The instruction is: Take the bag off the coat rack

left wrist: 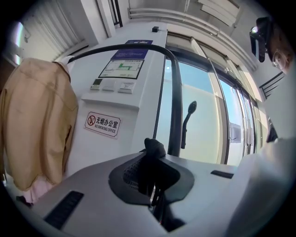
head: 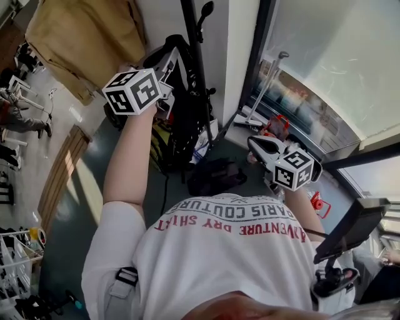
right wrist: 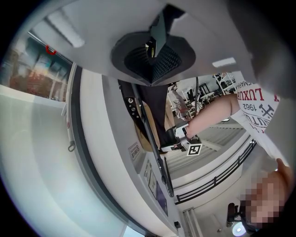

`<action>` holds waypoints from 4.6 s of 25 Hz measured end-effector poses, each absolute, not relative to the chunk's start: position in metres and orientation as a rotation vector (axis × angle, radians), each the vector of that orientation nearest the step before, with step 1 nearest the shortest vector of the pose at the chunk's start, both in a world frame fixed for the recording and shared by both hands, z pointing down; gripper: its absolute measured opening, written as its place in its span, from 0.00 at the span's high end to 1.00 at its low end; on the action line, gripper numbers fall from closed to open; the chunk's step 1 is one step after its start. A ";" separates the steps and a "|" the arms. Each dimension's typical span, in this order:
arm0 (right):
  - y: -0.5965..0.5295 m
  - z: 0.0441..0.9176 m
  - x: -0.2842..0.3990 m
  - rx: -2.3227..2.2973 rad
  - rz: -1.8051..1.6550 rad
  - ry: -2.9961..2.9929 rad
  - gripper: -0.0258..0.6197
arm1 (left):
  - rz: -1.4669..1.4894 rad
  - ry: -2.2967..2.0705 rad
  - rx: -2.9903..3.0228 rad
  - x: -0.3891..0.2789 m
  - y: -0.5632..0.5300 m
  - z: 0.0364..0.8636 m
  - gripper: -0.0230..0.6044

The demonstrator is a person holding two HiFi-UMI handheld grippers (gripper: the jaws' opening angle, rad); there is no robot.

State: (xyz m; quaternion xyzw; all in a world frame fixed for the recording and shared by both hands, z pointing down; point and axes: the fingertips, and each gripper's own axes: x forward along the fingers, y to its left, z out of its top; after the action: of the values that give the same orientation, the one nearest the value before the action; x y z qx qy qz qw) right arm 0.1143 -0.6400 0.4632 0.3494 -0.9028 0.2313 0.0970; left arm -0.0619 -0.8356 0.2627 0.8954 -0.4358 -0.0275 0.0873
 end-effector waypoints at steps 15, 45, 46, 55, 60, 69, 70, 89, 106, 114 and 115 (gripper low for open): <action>-0.645 0.460 0.109 1.027 0.680 -2.677 0.96 | -0.147 -1.341 2.653 -0.097 -0.811 0.258 0.95; -0.396 0.423 -0.005 0.950 0.547 -2.740 0.96 | 0.109 -1.195 2.473 -0.170 -0.392 0.395 0.95; -0.384 0.420 -0.006 0.939 0.535 -2.750 0.96 | 0.110 -1.199 2.476 -0.168 -0.377 0.394 0.95; -0.208 0.422 0.050 0.888 0.460 -2.786 0.96 | 0.043 -1.320 2.478 -0.123 -0.200 0.389 0.95; -0.096 0.430 0.092 0.827 0.468 -2.804 0.96 | -0.029 -1.422 2.434 -0.099 -0.104 0.386 0.95; 0.044 0.407 0.111 0.755 0.480 -2.815 0.96 | -0.040 -1.333 2.377 -0.054 0.035 0.376 0.95; 0.053 0.405 0.111 0.755 0.477 -2.817 0.96 | -0.031 -1.310 2.383 -0.049 0.049 0.375 0.95; 0.184 0.394 0.068 0.844 0.453 -2.828 0.96 | 0.071 -1.123 2.525 -0.045 0.189 0.372 0.95; 0.196 0.404 0.042 0.826 0.443 -2.803 0.96 | 0.104 -1.201 2.457 -0.087 0.202 0.382 0.95; 0.201 0.385 0.051 0.827 0.451 -2.811 0.96 | 0.105 -1.192 2.442 -0.078 0.209 0.367 0.95; 0.200 0.381 0.056 0.829 0.455 -2.812 0.96 | 0.105 -1.192 2.442 -0.074 0.207 0.362 0.95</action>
State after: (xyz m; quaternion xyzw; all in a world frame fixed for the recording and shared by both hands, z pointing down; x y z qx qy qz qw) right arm 0.0556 0.1996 0.3806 0.2783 -0.9443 0.1526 0.0872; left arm -0.0736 0.2072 0.3617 0.8781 -0.4286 0.0377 0.2094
